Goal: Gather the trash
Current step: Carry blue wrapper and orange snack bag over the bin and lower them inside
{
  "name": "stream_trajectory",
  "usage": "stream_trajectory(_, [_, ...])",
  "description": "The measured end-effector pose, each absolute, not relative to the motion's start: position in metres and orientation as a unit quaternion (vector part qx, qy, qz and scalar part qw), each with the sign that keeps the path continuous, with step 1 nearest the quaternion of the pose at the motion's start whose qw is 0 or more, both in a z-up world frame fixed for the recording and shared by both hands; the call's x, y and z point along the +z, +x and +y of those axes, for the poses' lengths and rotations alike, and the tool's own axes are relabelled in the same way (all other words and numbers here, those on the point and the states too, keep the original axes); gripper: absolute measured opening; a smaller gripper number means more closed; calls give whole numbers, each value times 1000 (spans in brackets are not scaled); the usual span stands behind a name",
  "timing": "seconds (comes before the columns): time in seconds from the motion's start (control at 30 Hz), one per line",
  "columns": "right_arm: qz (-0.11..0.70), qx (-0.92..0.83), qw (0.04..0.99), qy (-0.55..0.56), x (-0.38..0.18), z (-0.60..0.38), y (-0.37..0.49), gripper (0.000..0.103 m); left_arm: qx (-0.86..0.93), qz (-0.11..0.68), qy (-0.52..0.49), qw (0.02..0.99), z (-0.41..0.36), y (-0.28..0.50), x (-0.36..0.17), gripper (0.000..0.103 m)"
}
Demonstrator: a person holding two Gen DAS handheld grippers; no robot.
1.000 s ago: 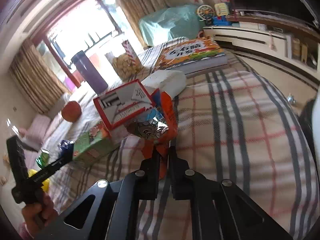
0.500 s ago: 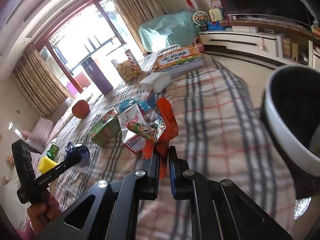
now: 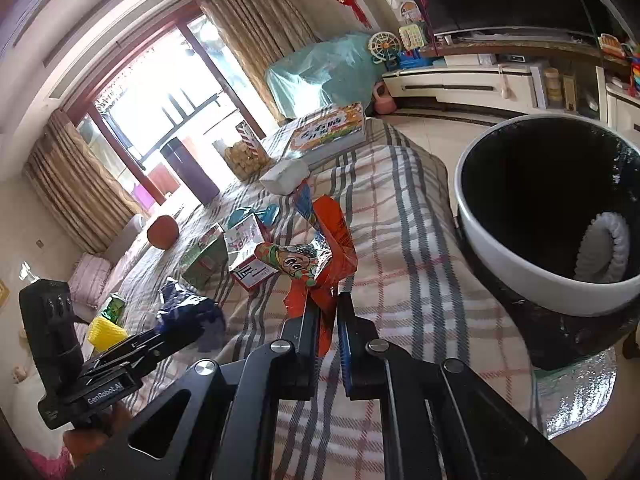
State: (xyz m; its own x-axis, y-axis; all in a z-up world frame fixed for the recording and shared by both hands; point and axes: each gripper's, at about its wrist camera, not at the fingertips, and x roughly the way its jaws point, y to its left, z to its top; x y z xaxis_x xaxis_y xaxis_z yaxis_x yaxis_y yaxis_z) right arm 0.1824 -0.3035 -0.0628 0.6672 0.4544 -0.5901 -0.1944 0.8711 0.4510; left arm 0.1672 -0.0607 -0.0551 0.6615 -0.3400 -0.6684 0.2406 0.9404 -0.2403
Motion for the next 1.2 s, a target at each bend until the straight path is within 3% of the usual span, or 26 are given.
stream_trajectory(1.2, [311,116,916,226,-45,-397,144,8,-249,362,10,898,-185,170,-28,41])
